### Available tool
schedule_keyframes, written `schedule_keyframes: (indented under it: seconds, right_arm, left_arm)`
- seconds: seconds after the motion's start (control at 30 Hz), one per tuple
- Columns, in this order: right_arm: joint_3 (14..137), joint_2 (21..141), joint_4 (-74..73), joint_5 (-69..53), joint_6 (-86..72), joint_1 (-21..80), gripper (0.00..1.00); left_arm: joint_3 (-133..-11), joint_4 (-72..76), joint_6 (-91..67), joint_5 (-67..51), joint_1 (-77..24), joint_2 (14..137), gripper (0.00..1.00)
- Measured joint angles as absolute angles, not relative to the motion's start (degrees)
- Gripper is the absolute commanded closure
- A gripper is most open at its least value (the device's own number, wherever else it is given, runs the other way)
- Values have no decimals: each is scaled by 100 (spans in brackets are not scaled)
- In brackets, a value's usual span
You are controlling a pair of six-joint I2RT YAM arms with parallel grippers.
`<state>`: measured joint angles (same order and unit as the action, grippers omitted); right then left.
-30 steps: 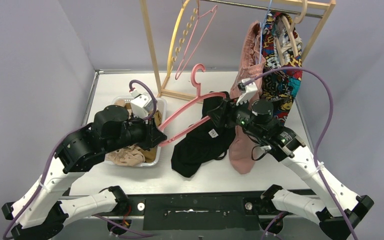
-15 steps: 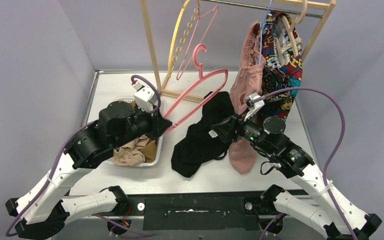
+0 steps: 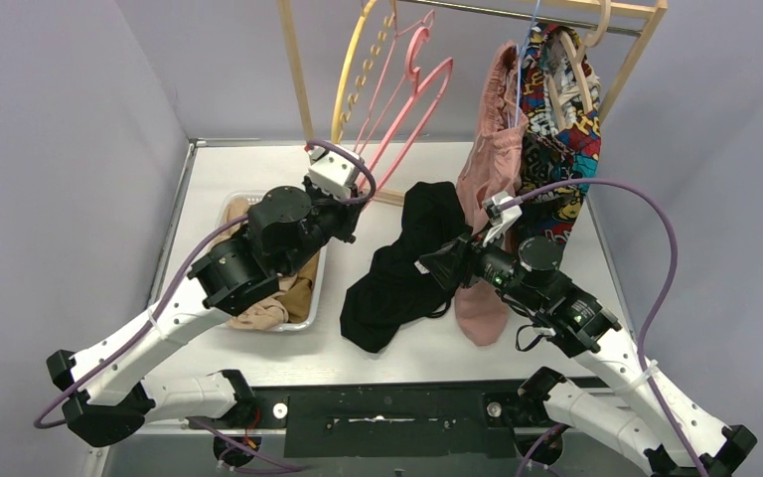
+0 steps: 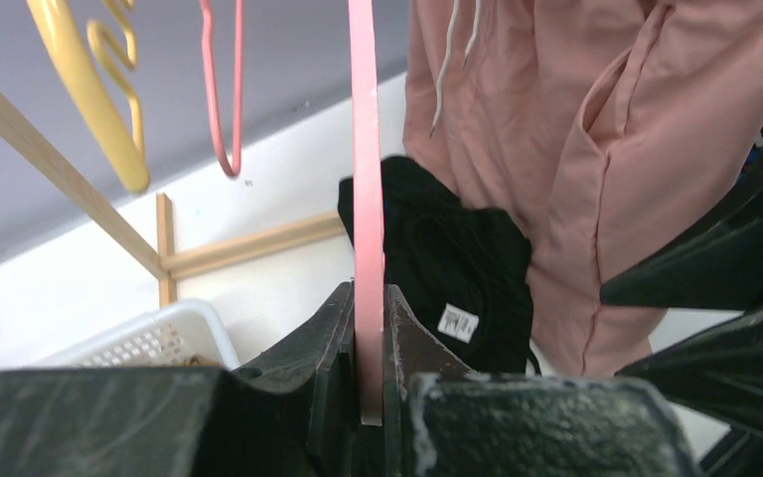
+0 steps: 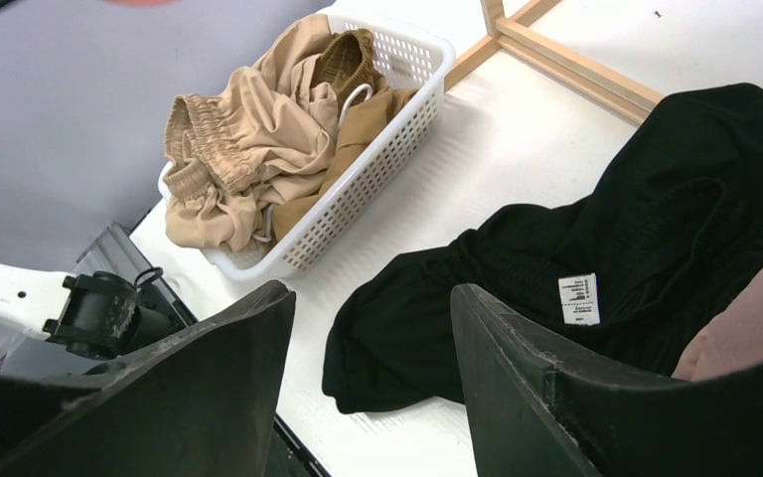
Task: Remove the shorts from the hanger
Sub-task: Place the hanger on the clothes rod.
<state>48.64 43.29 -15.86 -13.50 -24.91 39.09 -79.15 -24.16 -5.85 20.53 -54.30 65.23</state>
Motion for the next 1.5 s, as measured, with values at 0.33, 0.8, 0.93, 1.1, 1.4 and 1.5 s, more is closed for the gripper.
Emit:
schedule_keyframes:
  seconds: [0.33, 0.8, 0.93, 1.1, 1.4, 1.5]
  right_arm:
    - [4733, 4344, -1546, -1315, -2517, 3924, 40]
    - [4733, 4388, -1544, -1236, -2543, 3948, 39]
    - [4733, 4388, -1544, -1225, -2563, 3951, 39]
    - [4733, 4388, -1544, -1212, -2600, 3983, 39]
    - [4731, 4381, -1544, -1138, -2622, 3986, 39]
    - [4731, 4381, -1544, -1131, -2622, 3986, 38]
  left_arm:
    - [-8200, -1262, 95, 2620, -5739, 7284, 100]
    - [-9782, -1413, -10, 2939, -5588, 8427, 100]
    - [-10326, -1686, -233, 2770, -5358, 8785, 100]
    - [-10678, -2115, -508, 2464, -5162, 9131, 100]
    - [-10543, -2233, -786, 2132, -5024, 9109, 65]
    - [-10464, -2318, -854, 2036, -4995, 9070, 51]
